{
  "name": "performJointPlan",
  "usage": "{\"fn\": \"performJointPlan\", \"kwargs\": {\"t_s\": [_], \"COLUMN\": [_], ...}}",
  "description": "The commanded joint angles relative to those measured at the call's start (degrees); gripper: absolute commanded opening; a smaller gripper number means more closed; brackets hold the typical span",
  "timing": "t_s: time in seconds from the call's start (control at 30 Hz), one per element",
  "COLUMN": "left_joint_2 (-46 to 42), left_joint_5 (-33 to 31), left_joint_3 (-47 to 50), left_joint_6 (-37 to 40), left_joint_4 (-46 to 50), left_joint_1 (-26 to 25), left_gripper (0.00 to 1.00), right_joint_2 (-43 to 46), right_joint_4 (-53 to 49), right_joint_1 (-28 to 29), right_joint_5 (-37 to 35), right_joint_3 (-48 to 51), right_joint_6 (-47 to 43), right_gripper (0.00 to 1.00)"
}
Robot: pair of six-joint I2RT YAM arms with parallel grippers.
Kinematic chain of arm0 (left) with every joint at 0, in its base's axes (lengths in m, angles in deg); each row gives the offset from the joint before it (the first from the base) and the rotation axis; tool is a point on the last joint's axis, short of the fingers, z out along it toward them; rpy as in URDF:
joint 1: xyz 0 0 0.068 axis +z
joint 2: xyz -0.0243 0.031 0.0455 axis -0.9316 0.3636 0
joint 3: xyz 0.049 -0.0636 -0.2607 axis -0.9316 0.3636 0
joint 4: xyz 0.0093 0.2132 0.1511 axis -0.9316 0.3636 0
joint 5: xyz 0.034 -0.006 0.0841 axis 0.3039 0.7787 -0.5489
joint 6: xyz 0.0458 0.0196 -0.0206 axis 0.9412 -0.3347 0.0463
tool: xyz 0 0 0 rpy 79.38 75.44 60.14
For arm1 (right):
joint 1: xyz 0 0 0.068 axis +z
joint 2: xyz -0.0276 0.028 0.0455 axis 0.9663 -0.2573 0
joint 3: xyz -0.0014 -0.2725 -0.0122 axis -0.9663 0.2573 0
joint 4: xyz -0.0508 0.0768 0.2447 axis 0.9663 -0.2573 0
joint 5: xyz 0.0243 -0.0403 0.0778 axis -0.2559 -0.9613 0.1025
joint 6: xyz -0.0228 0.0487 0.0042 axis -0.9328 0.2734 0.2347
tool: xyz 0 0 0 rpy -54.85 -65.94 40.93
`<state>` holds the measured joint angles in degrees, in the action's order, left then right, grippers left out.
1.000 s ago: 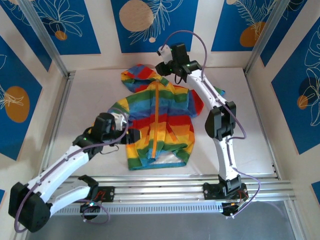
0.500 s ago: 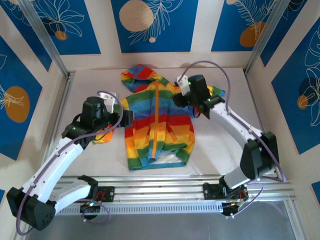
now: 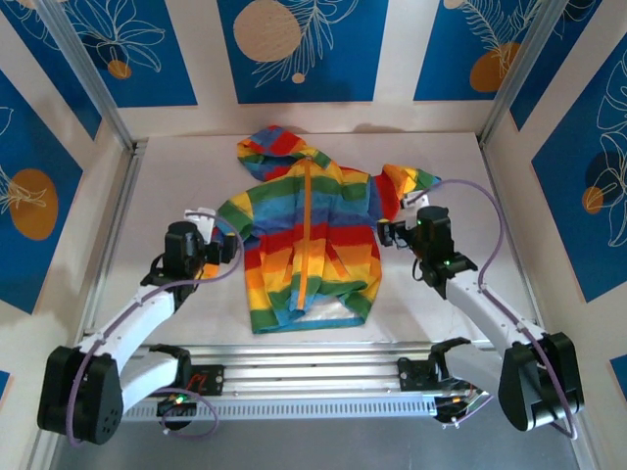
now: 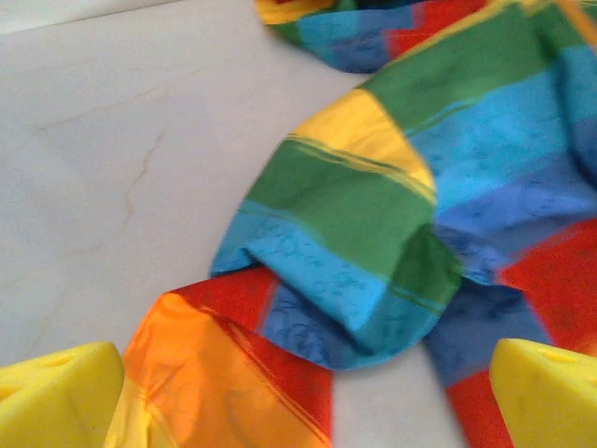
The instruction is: Zip up the jacket
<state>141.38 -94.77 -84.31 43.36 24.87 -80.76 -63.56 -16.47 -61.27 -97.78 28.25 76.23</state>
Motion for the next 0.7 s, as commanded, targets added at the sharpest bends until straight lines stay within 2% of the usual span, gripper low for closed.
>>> {"fn": "performJointPlan", "kwargs": {"t_s": [0.0,0.13,0.23,0.43,0.67], "left_joint_2": [2.7,6.9,10.6,16.1,25.7], "left_joint_5": [-4.0,-1.8,-0.1,2.5,6.5], "left_joint_3": [3.8,7.5,8.3,6.3,7.1], "left_joint_6": [0.2,-0.7,-1.0,-0.6,-2.0], "left_joint_4": [-15.0,-22.4,-27.7,-32.7,-45.7], "left_joint_1": [2.4,4.6,5.8,8.2,11.3], "left_gripper": [1.0,1.0,1.0,1.0,1.0], "right_joint_2": [1.7,0.3,-2.2,-11.2,-19.9], "right_joint_4": [13.5,17.5,25.9,36.1,42.6], "right_joint_1": [-2.5,-7.8,-11.0,-11.9,-13.1], "right_joint_5": [-1.4,4.3,8.4,11.7,14.4], "right_joint_3": [6.2,10.0,13.4,13.6,11.2], "right_joint_6": [1.0,5.5,8.6,6.4,5.7], "right_gripper": [0.99,0.99,0.99,0.99,0.99]}}
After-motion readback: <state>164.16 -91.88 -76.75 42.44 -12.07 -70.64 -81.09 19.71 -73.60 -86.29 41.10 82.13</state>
